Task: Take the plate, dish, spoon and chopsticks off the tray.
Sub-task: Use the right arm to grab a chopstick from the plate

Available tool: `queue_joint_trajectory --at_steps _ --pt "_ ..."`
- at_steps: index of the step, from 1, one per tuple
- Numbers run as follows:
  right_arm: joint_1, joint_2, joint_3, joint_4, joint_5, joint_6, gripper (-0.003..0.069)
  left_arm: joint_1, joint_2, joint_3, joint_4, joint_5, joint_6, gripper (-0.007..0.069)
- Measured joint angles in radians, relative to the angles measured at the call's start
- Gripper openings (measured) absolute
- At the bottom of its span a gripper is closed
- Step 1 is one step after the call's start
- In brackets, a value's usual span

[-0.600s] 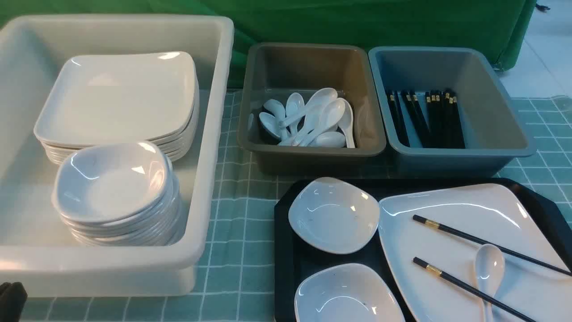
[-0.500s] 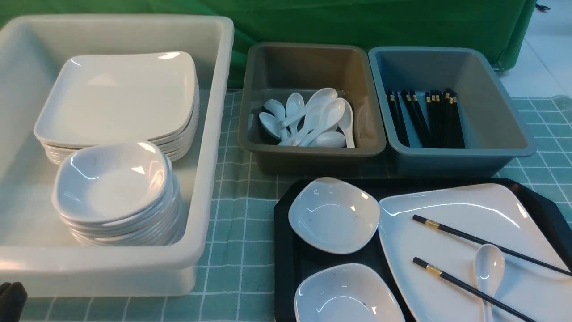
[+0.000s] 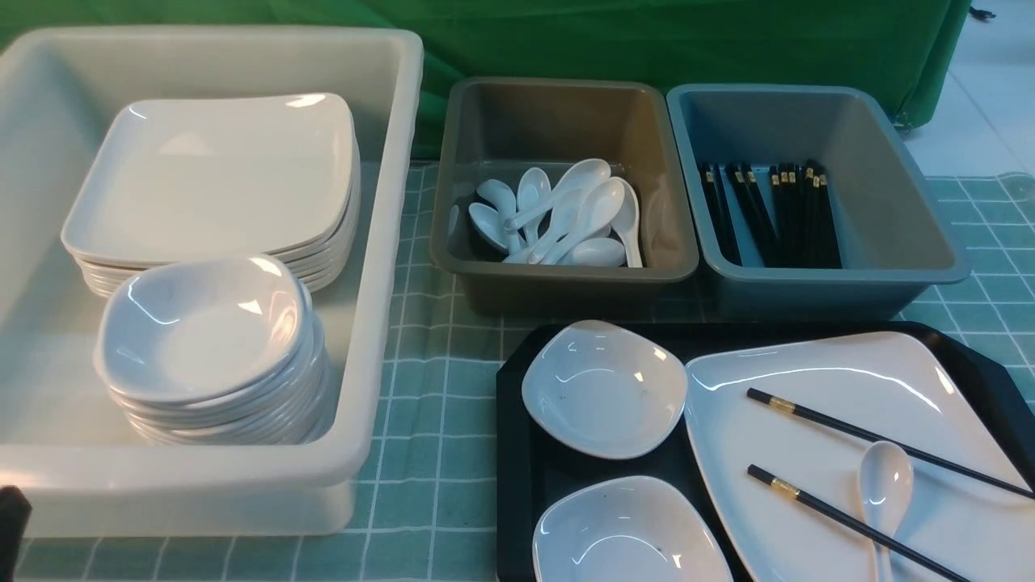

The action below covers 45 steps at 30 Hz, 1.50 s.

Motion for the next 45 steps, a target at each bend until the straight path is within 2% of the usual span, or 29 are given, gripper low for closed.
queue_joint_trajectory --at_steps 3,4,8,10,11,12,14,15,16,19,20,21,22,23,25,26,27,28,30,31,32,33,37,38,39,41,42,43,45 --pt "0.0 0.0 0.0 0.0 0.0 0.0 0.0242 0.0 0.0 0.0 -0.115 -0.086 -0.083 0.0017" --pt "0.0 0.0 0.0 0.0 0.0 0.0 0.0242 0.0 0.0 0.0 -0.187 -0.137 -0.152 0.0017" --pt "0.0 0.0 0.0 0.05 -0.052 0.039 0.0242 0.0 0.0 0.0 -0.239 -0.236 -0.28 0.0017" --pt "0.004 0.0 0.001 0.154 -0.152 0.169 0.0242 0.0 0.0 0.0 -0.243 -0.33 -0.393 0.0017" --pt "0.004 0.0 0.001 0.176 -0.176 0.184 0.0242 0.0 0.0 0.0 -0.243 -0.343 -0.408 0.0017" --pt "0.011 0.0 0.001 0.244 -0.272 0.317 0.0242 0.0 0.0 0.0 -0.231 -0.446 -0.498 0.0017" --pt "0.013 0.0 0.001 0.286 -0.384 0.464 0.0242 0.0 0.0 -0.016 -0.166 -0.589 -0.641 0.0017" --pt "0.013 0.0 0.001 0.288 -0.394 0.487 0.0242 0.0 -0.001 -0.022 -0.16 -0.599 -0.647 0.0017" --pt "0.013 0.0 0.001 0.304 -0.474 0.542 0.0242 0.0 0.005 -0.091 -0.101 -0.59 -0.689 0.0017" --pt "0.013 0.0 0.001 0.311 -0.539 0.539 0.024 0.0 0.043 -0.252 -0.002 -0.475 -0.728 0.0017" --pt "0.013 0.0 0.001 0.313 -0.58 0.536 0.0232 0.0 0.1 -0.393 0.077 -0.299 -0.742 0.0017" --pt "0.014 0.0 0.001 0.313 -0.6 0.547 0.0227 0.0 0.128 -0.446 0.105 -0.232 -0.742 0.0017" --pt "0.018 0.0 -0.003 0.307 -0.613 0.574 0.0209 0.0 0.204 -0.57 0.149 -0.066 -0.722 0.0017" --pt "0.021 0.002 -0.009 0.3 -0.607 0.582 0.0202 0.0 0.229 -0.604 0.156 -0.016 -0.695 0.0017" --pt "0.036 0.012 -0.057 0.243 -0.535 0.598 0.0169 0.0 0.333 -0.734 0.165 0.186 -0.577 0.0017" --pt "0.06 0.051 -0.15 0.155 -0.399 0.602 0.0108 0.0 0.459 -0.857 0.148 0.405 -0.429 0.0017" --pt "0.064 0.058 -0.167 0.143 -0.375 0.602 0.0092 0.0 0.473 -0.868 0.145 0.405 -0.411 0.0017" --pt "0.109 0.146 -0.348 0.06 -0.122 0.575 0.0048 0.0 0.571 -0.936 0.11 0.579 -0.273 0.0017" --pt "0.164 0.283 -0.533 0.011 0.137 0.474 0.0023 0.0 0.704 -0.99 0.037 0.747 -0.125 0.0017" --pt "0.206 0.393 -0.658 -0.005 0.332 0.4 0.0019 0.0 0.784 -0.998 -0.017 0.865 -0.04 0.0017" --pt "0.236 0.478 -0.742 -0.014 0.474 0.359 0.0018 0.0 0.833 -0.995 -0.051 0.916 -0.005 0.0016" --pt "0.265 0.564 -0.817 -0.019 0.607 0.324 0.0019 -0.002 0.881 -0.981 -0.077 0.946 0.02 0.0011" --pt "0.326 0.777 -0.958 -0.023 0.837 0.226 0.0019 -0.035 0.928 -0.952 -0.083 0.962 0.041 0.0004" --pt "0.351 0.913 -1.017 -0.021 0.88 0.165 0.0019 -0.082 0.938 -0.943 -0.083 0.959 0.045 0.0001" --pt "0.352 0.913 -1.022 -0.021 0.88 0.158 0.0019 -0.097 0.938 -0.943 -0.083 0.959 0.045 0.0001" --pt "0.361 1.077 -1.074 0.011 0.874 0.039 0.0019 -0.204 0.938 -0.94 -0.072 0.958 0.03 0.0001" --pt "0.361 1.089 -1.079 0.015 0.874 0.028 0.0019 -0.204 0.938 -0.94 -0.07 0.958 0.03 0.0001" --pt "0.361 1.176 -1.091 0.051 0.874 -0.041 0.0019 -0.282 0.939 -0.938 -0.036 0.959 -0.014 0.0001" --pt "0.362 1.266 -1.095 0.085 0.87 -0.118 0.0039 -0.346 0.947 -0.938 -0.002 0.97 -0.05 0.0001"
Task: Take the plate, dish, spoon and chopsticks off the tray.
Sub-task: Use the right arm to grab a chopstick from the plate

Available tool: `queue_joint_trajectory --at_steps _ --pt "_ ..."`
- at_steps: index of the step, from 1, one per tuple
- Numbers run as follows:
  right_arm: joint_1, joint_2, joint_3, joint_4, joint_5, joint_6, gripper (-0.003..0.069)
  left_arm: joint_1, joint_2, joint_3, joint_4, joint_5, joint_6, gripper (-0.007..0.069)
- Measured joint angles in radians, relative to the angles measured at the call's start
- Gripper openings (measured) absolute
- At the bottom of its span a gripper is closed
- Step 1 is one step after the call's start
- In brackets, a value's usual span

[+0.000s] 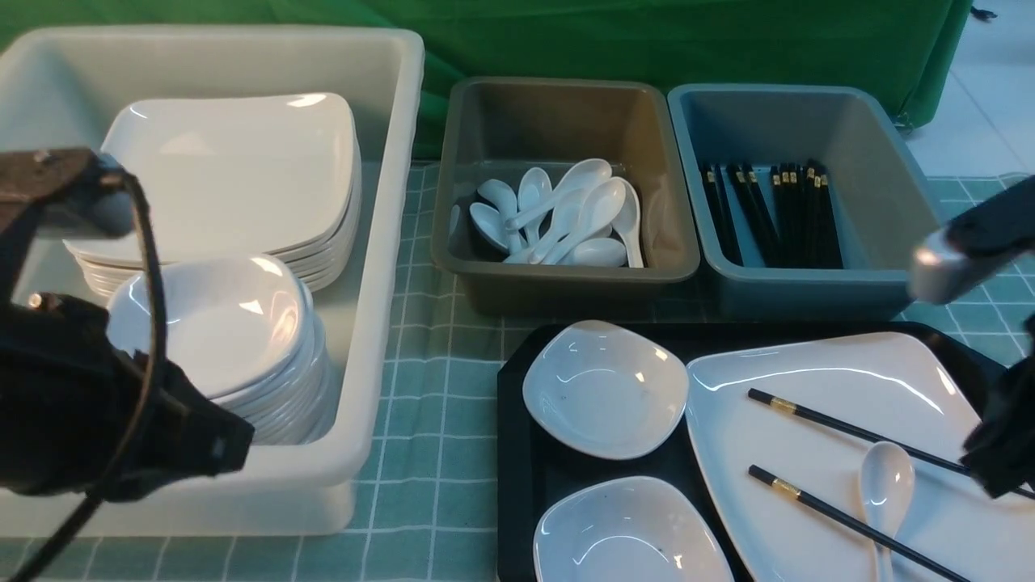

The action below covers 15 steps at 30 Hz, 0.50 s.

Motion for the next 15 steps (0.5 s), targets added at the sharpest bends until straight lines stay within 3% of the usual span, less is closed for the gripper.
queue_joint_trajectory --at_steps 4,5,9,15 --pt "0.002 0.135 -0.001 0.017 -0.049 -0.045 0.0146 -0.111 0.03 0.009 0.048 0.001 -0.067 0.0001" --pt "0.002 0.197 -0.001 0.018 -0.099 -0.063 0.0254 -0.146 0.043 0.01 0.056 -0.004 -0.089 0.0001" --pt "0.004 0.302 -0.002 0.02 -0.203 -0.093 0.0399 -0.183 0.063 0.01 0.059 -0.045 -0.1 0.0001" --pt "0.015 0.447 -0.004 0.02 -0.291 -0.103 0.0428 -0.185 0.068 0.01 0.064 -0.07 -0.103 0.0001"
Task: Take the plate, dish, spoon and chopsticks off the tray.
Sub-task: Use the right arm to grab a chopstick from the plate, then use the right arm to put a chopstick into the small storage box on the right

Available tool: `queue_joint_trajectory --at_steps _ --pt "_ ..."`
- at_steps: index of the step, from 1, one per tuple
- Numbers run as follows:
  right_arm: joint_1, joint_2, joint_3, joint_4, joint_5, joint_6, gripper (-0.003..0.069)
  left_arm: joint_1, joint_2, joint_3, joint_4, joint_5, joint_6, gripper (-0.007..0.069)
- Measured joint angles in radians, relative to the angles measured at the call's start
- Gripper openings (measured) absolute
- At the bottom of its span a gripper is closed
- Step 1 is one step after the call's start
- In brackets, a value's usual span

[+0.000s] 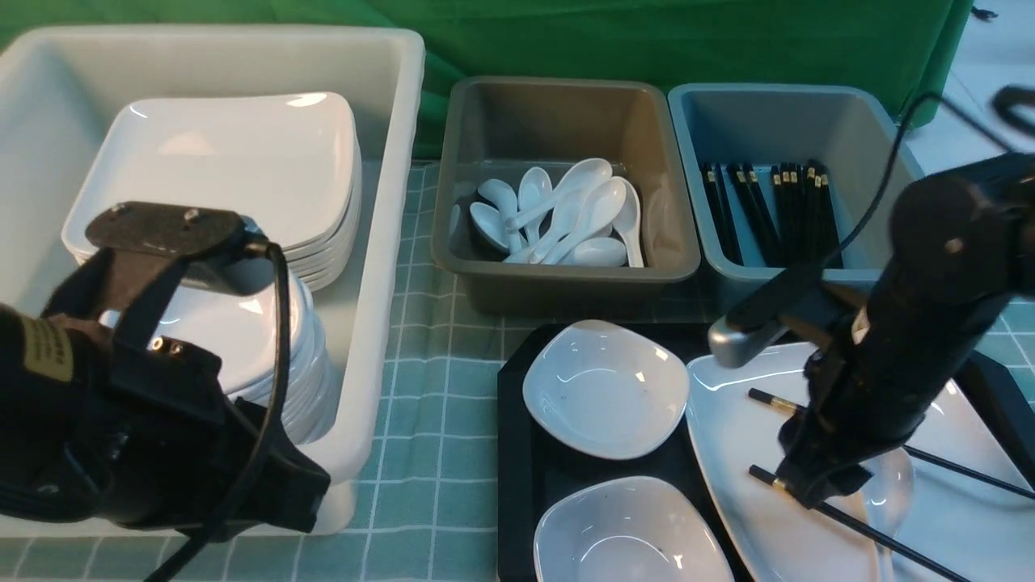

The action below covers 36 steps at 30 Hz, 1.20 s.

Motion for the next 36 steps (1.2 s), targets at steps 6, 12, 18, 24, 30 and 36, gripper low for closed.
queue_joint_trajectory --at_steps 6,12,18,24,30,36 --pt "0.0 0.087 0.0 0.0 -0.032 -0.001 0.0429 0.0 0.0 0.0 0.0 -0.002 0.0 0.0001" --pt "0.0 0.116 -0.009 -0.005 -0.047 -0.002 0.0277 0.0 0.0 0.0 0.004 -0.002 0.0 0.0001" --pt "0.0 0.11 -0.009 -0.002 -0.055 0.003 0.0081 0.0 0.0 0.0 0.006 -0.002 0.0 0.0001" --pt "0.0 0.025 -0.02 -0.001 -0.043 0.006 0.0081 0.0 0.0 0.0 0.006 -0.002 0.0 0.0001" --pt "0.0 -0.142 -0.137 -0.039 -0.049 0.007 0.0081 0.0 0.0 0.0 0.006 -0.002 0.0 0.0001" --pt "-0.018 -0.186 -0.311 -0.181 -0.377 0.069 0.0081 0.0 0.0 0.0 0.006 -0.002 0.0 0.0007"
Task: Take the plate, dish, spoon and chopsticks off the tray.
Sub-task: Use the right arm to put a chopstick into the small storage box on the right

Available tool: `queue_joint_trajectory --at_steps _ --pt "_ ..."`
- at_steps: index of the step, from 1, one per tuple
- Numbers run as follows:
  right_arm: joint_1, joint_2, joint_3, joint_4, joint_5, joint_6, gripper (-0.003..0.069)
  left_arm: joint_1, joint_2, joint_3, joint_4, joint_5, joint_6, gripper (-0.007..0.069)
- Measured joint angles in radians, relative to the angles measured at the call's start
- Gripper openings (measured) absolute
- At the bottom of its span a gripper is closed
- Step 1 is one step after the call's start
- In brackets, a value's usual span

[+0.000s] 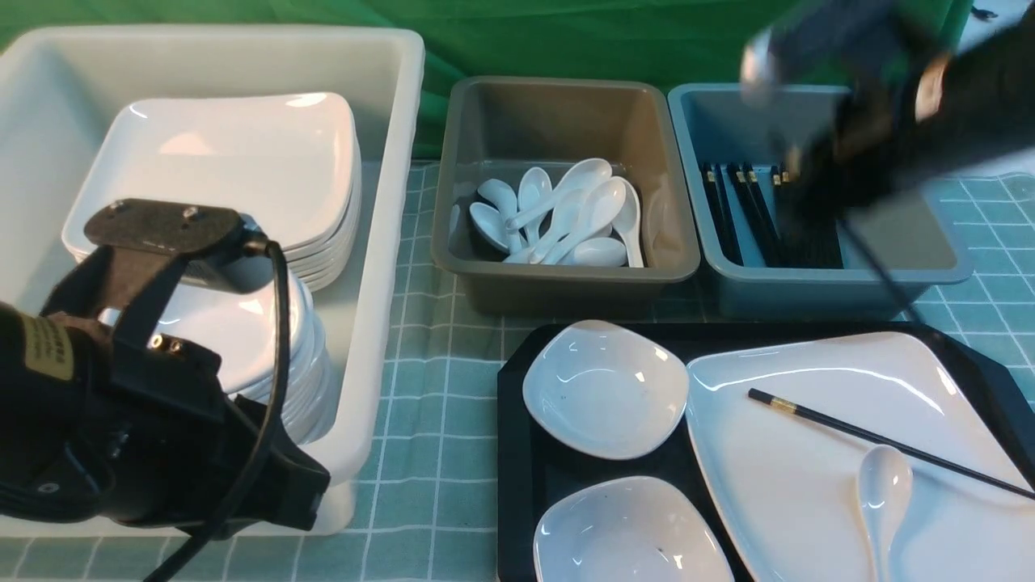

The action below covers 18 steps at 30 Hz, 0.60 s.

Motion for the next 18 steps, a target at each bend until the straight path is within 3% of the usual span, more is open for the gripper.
queue_joint_trajectory --at_steps 2,7,14,16,17,18 --pt "-0.044 0.022 -0.041 -0.014 -0.256 0.02 0.0081 0.0 0.0 0.0 0.0 0.0 0.0 0.0008" --pt "-0.128 0.141 -0.074 -0.022 -0.506 0.034 0.0081 0.0 0.0 0.0 0.0 0.005 0.0 0.0008" --pt "-0.188 0.343 -0.08 -0.022 -0.614 0.032 0.0101 0.0 0.0 0.0 0.0 0.015 0.0 0.0008" --pt "-0.193 0.376 -0.081 -0.022 -0.606 0.031 0.0139 0.0 0.0 0.0 0.0 0.015 0.0 0.0008" --pt "-0.2 0.403 -0.081 -0.022 -0.599 0.026 0.0227 0.0 0.0 0.0 0.0 0.015 0.0 0.0008" --pt "-0.199 0.407 -0.081 -0.022 -0.598 0.025 0.0248 0.0 0.0 0.0 0.0 0.015 0.0 0.0008"
